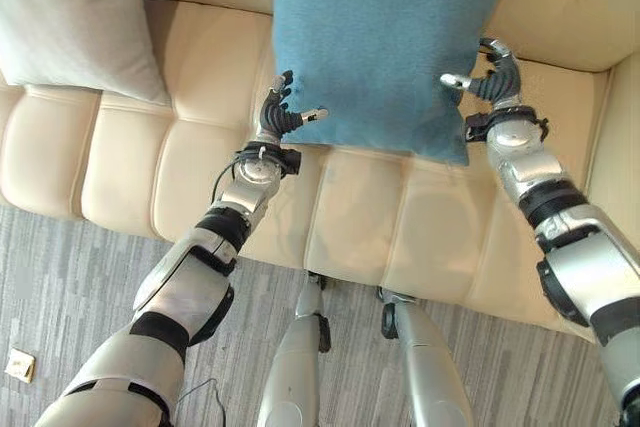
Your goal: Pick up all the scattered cushions and arrange them neatly on the sofa.
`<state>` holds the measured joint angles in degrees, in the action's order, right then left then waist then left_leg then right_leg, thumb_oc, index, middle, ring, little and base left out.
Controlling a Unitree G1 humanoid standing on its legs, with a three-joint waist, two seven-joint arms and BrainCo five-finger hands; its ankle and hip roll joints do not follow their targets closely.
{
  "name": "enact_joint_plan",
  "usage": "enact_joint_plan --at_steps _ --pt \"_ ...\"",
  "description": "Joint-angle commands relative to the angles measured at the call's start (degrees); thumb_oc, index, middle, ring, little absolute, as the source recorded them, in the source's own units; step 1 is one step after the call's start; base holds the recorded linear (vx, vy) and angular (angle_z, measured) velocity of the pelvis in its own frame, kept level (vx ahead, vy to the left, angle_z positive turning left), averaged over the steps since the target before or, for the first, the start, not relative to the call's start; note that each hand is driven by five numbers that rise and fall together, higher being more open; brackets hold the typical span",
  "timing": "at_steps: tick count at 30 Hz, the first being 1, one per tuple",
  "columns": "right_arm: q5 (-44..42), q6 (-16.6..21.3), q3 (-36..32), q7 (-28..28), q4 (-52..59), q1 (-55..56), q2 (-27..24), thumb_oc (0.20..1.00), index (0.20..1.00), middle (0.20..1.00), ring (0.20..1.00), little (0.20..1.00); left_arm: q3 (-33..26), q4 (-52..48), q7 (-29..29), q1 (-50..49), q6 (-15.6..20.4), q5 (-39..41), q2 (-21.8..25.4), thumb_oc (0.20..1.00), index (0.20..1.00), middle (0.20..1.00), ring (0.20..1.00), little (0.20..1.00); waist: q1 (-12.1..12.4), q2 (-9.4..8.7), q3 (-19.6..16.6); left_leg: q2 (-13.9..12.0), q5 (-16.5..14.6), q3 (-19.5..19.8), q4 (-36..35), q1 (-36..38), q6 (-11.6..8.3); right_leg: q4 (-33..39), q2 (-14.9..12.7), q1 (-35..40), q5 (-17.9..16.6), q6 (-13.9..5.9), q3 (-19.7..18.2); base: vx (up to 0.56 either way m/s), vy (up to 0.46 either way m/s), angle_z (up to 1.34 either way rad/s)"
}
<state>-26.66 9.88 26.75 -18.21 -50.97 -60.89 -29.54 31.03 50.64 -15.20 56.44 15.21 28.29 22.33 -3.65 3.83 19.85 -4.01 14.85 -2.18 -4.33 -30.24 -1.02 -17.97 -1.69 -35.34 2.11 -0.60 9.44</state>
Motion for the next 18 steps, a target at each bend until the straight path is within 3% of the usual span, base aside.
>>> enact_joint_plan --at_steps 1,6,9,10,11,16,18 --pt "-0.1 6.0 -2.4 0.8 4.8 -2.3 -1.2 1.0 1.0 1.0 1.0 1.0 -3.2 -2.1 -0.6 6.8 4.7 -1.4 4.9 1.0 1.0 1.0 1.0 1.0 0.3 -3.2 -0.5 -1.0 -7.3 -4.1 -0.7 6.6 -6.35 13.0 -1.3 4.2 -4.2 -6.11 -2.5 -0.04 0.01 -0.11" --pt "4.8 6.9 -8.1 2.3 18.2 11.9 -5.6 1.0 1.0 1.0 1.0 1.0 -8.3 -16.8 0.1 -4.3 6.4 -2.7 9.1 1.0 1.0 1.0 1.0 1.0 0.0 -3.07 -1.6 -1.2 -7.6 -4.5 -0.7 9.3 -6.21 14.1 -1.6 7.5 -4.5 -6.02 -2.2 0.0 0.013 -0.04" --pt "8.3 7.8 -14.1 5.5 29.4 27.3 -7.9 1.0 1.0 1.0 1.0 1.0 -13.0 -25.7 2.6 -17.5 6.8 -4.5 10.5 1.0 1.0 1.0 1.0 1.0 -0.4 -3.19 -2.8 -1.2 -8.7 -4.9 -0.7 12.6 -5.8 14.4 -1.9 10.9 -4.1 -5.9 -2.3 0.07 0.048 -0.04" --pt "10.5 8.5 -18.3 8.5 35.7 38.7 -8.8 1.0 1.0 1.0 1.0 1.0 -16.7 -30.3 5.2 -28.9 6.1 -6.3 11.2 1.0 1.0 1.0 1.0 1.0 -0.5 -3.52 -4.0 -0.9 -9.6 -5.4 -0.5 15.3 -5.29 15.1 -2.1 14.0 -4.0 -5.95 -2.4 0.09 0.058 -0.05" --pt "10.6 8.5 -18.4 8.5 35.9 38.9 -8.8 1.0 1.0 1.0 1.0 1.0 -16.7 -30.5 5.2 -29.0 6.1 -6.3 11.2 1.0 1.0 1.0 1.0 1.0 -0.5 -3.54 -4.2 -0.9 -9.4 -5.4 -0.6 15.2 -5.27 15.3 -2.2 13.9 -4.2 -5.94 -2.4 0.1 0.065 -0.07" --pt "19.2 8.0 -25.0 16.5 43.9 63.9 -9.3 1.0 1.0 1.0 1.0 1.0 -26.1 -31.9 12.9 -55.3 4.1 -10.4 11.7 1.0 1.0 1.0 1.0 1.0 -1.5 -4.7 -7.2 0.1 -12.8 -6.6 1.7 21.9 -3.65 16.4 -2.6 21.9 -3.3 -6.64 -3.0 0.07 0.102 -0.11" --pt "19.8 7.6 -24.7 17.7 42.4 66.4 -8.4 1.0 1.0 1.0 1.0 1.0 -27.1 -30.2 13.5 -58.5 3.6 -11.4 11.0 1.0 1.0 1.0 1.0 1.0 -1.7 -4.81 -8.1 0.2 -13.3 -6.7 2.4 22.6 -3.47 16.6 -2.7 22.9 -3.5 -6.75 -3.3 0.03 0.121 -0.02"
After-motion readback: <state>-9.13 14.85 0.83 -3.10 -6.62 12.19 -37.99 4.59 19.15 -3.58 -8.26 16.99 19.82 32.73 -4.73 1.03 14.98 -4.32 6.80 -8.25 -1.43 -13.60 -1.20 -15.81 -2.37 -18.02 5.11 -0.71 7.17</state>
